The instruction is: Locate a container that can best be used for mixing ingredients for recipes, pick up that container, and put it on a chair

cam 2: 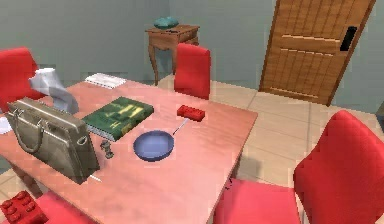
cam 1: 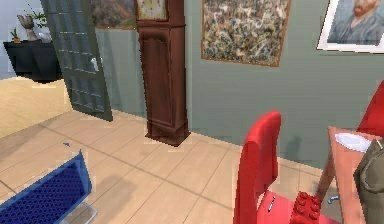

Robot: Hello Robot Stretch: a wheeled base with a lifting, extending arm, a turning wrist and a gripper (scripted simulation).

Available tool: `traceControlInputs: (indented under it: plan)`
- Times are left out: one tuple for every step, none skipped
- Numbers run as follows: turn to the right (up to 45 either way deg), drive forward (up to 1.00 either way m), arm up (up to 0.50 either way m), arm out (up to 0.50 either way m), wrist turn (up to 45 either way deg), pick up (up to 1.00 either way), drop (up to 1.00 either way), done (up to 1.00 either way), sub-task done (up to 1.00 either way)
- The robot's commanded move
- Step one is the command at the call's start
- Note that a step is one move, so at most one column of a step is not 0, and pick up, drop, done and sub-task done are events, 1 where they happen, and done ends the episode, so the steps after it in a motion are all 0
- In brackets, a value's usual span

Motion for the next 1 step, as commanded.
traceControlInputs:
  plan:
    - [0.0, 0.0, 0.36, 0.0, 0.0, 0.0, 0.0, 0.0, 0.0]
